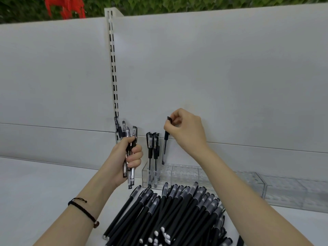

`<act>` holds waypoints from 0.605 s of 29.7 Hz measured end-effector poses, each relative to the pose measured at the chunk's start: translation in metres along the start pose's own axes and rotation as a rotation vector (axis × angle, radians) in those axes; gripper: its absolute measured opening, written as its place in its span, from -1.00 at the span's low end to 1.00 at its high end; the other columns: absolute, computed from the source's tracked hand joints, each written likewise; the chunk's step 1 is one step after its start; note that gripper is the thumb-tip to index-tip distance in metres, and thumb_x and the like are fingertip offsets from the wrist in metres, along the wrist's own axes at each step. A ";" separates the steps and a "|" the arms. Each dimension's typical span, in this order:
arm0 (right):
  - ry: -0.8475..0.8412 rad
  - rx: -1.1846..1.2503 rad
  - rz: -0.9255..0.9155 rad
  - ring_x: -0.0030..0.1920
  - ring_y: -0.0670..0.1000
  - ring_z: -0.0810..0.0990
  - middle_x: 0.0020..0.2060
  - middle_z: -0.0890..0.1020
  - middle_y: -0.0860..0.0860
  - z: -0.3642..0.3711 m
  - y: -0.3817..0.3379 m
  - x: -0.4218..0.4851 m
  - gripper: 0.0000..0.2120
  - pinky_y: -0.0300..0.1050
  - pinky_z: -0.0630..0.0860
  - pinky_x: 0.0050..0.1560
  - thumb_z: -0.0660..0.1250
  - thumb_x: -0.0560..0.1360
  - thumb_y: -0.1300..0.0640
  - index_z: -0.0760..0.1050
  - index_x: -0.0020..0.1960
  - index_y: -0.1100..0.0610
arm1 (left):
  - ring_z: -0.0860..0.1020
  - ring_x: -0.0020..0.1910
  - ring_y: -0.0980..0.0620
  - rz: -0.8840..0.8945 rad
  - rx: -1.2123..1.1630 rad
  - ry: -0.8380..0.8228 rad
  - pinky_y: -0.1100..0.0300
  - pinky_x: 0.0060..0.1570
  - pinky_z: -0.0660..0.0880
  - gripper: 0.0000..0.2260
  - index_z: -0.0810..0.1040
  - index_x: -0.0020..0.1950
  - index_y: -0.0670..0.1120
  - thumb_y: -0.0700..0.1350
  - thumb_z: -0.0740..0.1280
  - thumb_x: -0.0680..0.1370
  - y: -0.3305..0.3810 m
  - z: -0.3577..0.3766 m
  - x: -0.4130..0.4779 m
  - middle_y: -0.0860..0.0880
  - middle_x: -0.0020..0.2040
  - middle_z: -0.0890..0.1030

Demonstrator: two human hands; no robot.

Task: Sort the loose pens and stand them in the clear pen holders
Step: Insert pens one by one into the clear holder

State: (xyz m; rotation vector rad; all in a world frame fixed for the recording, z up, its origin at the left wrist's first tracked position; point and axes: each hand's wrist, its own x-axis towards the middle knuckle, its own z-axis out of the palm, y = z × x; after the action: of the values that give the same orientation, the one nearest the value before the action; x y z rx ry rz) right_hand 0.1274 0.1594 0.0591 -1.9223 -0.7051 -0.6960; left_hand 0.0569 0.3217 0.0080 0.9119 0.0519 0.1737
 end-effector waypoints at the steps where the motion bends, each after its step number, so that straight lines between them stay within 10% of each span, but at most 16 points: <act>1: -0.004 -0.010 0.010 -0.23 -0.07 0.60 -0.34 0.59 -0.15 -0.001 -0.001 0.001 -0.93 -0.04 0.57 -0.14 0.37 0.42 0.07 0.49 -0.21 0.00 | 0.16 -0.66 0.17 0.011 -0.006 -0.014 0.36 -0.72 0.08 -0.76 0.20 -0.24 -0.05 -0.10 0.11 0.63 0.000 0.000 0.000 0.03 -0.53 0.30; 18: -0.367 -0.319 0.148 -0.36 0.03 0.62 -0.39 0.68 0.03 -0.003 -0.002 -0.001 -0.70 -0.01 0.62 -0.16 0.37 0.43 -0.10 0.60 -0.30 0.11 | 0.41 -0.44 0.11 0.206 0.194 -0.082 0.33 -0.58 0.31 -0.79 0.56 -0.04 -0.27 -0.12 0.28 0.52 -0.007 0.010 -0.008 -0.14 -0.13 0.67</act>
State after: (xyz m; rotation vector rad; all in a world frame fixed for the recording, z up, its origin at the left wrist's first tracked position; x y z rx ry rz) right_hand 0.1248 0.1572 0.0604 -2.4056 -0.6943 -0.3809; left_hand 0.0514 0.3078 0.0083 1.1167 -0.1030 0.3266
